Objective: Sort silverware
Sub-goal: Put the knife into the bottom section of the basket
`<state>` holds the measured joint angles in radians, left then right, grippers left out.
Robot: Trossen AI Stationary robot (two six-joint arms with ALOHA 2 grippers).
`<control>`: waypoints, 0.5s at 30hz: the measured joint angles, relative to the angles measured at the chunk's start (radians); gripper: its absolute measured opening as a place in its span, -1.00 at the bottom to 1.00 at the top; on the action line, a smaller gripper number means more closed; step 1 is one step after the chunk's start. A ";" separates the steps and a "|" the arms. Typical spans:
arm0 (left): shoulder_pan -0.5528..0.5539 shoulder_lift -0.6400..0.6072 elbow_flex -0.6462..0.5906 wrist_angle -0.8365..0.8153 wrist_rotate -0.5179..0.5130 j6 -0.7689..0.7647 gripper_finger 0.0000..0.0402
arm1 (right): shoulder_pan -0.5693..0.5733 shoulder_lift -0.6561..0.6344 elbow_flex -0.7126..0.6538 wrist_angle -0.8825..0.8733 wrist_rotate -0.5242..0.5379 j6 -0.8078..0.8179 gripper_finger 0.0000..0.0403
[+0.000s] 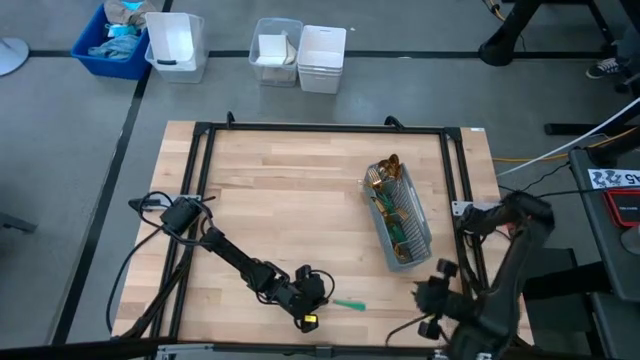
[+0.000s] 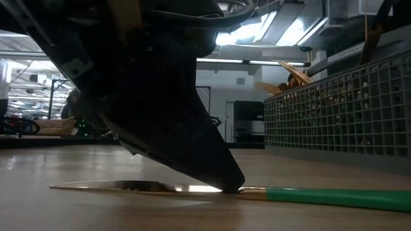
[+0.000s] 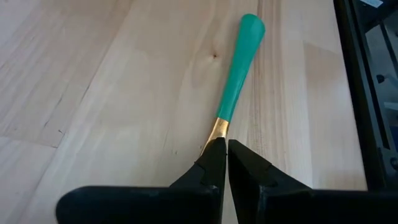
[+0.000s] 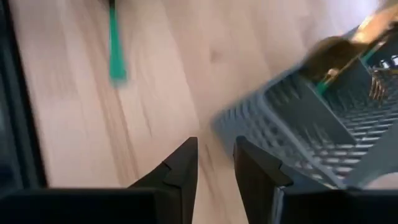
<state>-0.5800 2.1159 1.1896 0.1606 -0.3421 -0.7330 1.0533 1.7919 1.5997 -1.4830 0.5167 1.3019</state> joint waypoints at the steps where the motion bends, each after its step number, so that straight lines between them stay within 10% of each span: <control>1: 0.000 0.000 0.000 0.001 0.000 0.000 -0.95 | 0.020 -0.028 -0.043 0.033 0.064 0.072 -0.49; 6: 0.000 0.000 0.000 0.000 0.000 0.000 -0.95 | 0.041 -0.096 -0.322 0.536 0.174 0.174 -0.49; 11: 0.000 0.000 0.000 0.000 0.000 0.000 -0.95 | -0.059 -0.083 -0.522 1.147 0.029 -0.243 -0.49; 15: 0.000 0.000 0.000 0.001 0.000 -0.001 -0.95 | -0.154 -0.059 -0.574 1.293 -0.120 -0.428 -0.49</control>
<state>-0.5800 2.1159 1.1896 0.1612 -0.3424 -0.7344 0.8991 1.7332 1.0260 -0.1898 0.3963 0.8734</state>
